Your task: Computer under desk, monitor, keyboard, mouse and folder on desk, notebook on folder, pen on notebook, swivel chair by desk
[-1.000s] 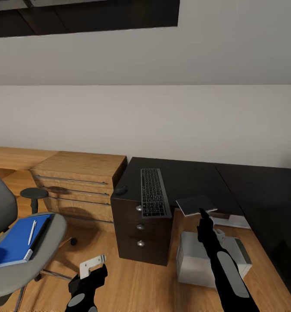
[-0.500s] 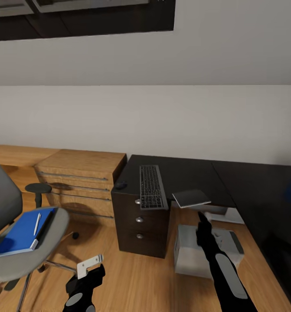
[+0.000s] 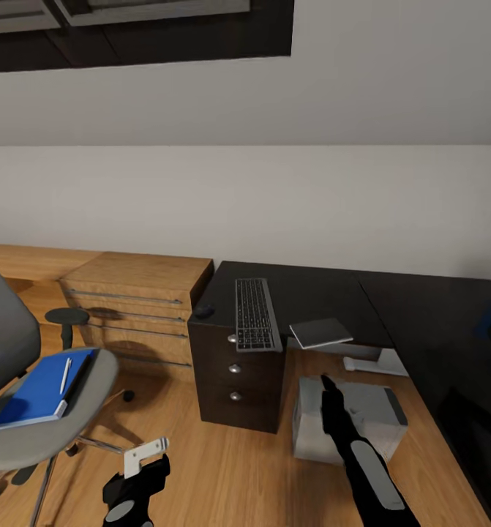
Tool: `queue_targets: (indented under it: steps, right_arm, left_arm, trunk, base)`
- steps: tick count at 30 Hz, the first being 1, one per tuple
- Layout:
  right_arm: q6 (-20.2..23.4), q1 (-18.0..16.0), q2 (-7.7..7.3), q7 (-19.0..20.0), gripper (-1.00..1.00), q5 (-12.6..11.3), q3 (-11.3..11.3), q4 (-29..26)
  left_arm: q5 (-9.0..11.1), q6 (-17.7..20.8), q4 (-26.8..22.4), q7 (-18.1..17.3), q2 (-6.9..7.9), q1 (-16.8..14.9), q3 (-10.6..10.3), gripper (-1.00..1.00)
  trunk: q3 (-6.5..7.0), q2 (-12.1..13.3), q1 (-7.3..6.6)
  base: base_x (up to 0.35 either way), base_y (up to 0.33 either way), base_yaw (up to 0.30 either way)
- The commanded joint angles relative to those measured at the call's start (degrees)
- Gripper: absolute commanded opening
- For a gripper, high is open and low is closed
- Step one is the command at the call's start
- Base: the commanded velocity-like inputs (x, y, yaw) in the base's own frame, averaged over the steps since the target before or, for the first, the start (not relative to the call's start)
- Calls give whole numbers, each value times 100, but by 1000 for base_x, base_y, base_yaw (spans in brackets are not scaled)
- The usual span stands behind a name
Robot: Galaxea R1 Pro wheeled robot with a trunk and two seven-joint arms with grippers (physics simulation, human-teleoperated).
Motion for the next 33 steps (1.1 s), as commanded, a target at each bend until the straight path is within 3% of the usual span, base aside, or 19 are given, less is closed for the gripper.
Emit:
queue_targets:
  steps: [1, 2, 5, 9, 10, 13, 14, 15, 16, 17, 20, 23, 27, 33]
  right_arm:
    - [-18, -1, 3, -16, 100, 12, 34, 120]
    - [-58, -2, 1, -15, 100, 101, 77, 265]
    - [-414, 0, 0, -3, 100, 749, 198, 875]
    - [-1018, -2, 9, 3, 100, 1750, 265, 1386]
    - [-1367, -1, 20, 5, 100, 2308, 284, 1618]
    - [-1887, -3, 33, 6, 100, 3132, 300, 2012]
    - [-2201, -2, 39, 7, 100, 3638, 306, 2343]
    - [-2347, -3, 41, 7, 100, 3874, 308, 2530]
    - [-2615, -4, 45, 7, 100, 4299, 311, 2917]
    - [-2745, -4, 46, 7, 100, 4486, 312, 3103]
    - [-3138, -4, 48, 1, 100, 4931, 308, 3560]
    - [-3508, -5, 35, -4, 100, 5188, 293, 3854]
    - [-3863, -5, -44, -14, 100, 5370, 267, 4088]
    - [-4042, -5, -143, -3, 100, 5490, 305, 4412]
  left_arm:
    - [39, 11, 86, 41, 30, -3, -7, 100]
    - [40, 7, 184, 39, 54, -3, -7, 100]
    - [37, -18, 580, 37, 115, -3, -7, 100]
    - [38, -208, 935, 35, 141, -3, -7, 100]
    - [39, -414, 1125, 33, 148, -3, -9, 100]
    - [36, -818, 1452, 27, 152, -3, -17, 100]
    - [35, -1109, 1679, 20, 152, -3, -28, 100]
    - [33, -1254, 1794, 18, 150, -3, -35, 100]
    - [33, -1393, 1913, 16, 147, -3, -40, 100]
    - [31, -1649, 2169, 13, 140, -3, -49, 100]
    - [23, -1981, 2603, 21, 133, -3, -65, 100]
    - [19, -2280, 3031, 23, 129, -3, -88, 100]
    - [16, -2814, 3555, 25, 116, -3, -124, 100]
    - [17, -3700, 3893, 26, 89, -3, -138, 100]
  trunk:
    - [14, 39, -23]
    - [32, 79, -45]
    - [85, 199, -111]
    - [157, 359, -199]
    - [175, 399, -220]
    - [229, 520, -286]
    - [247, 560, -308]
    - [265, 600, -330]
    - [283, 640, -352]
    - [301, 680, -374]
    - [355, 801, -440]
    - [409, 921, -506]
    - [480, 1081, -594]
    - [588, 1322, -726]
  base:
    - [-4, -1, 0]
    - [-3, -1, 0]
    - [-2, 0, 0]
    - [0, 0, 0]
    - [0, 0, 0]
    - [0, 0, 0]
    - [0, 0, 0]
    - [0, 0, 0]
    - [0, 0, 0]
    - [0, 0, 0]
    - [0, 0, 0]
    - [0, 0, 0]
    - [0, 0, 0]
    - [0, 0, 0]
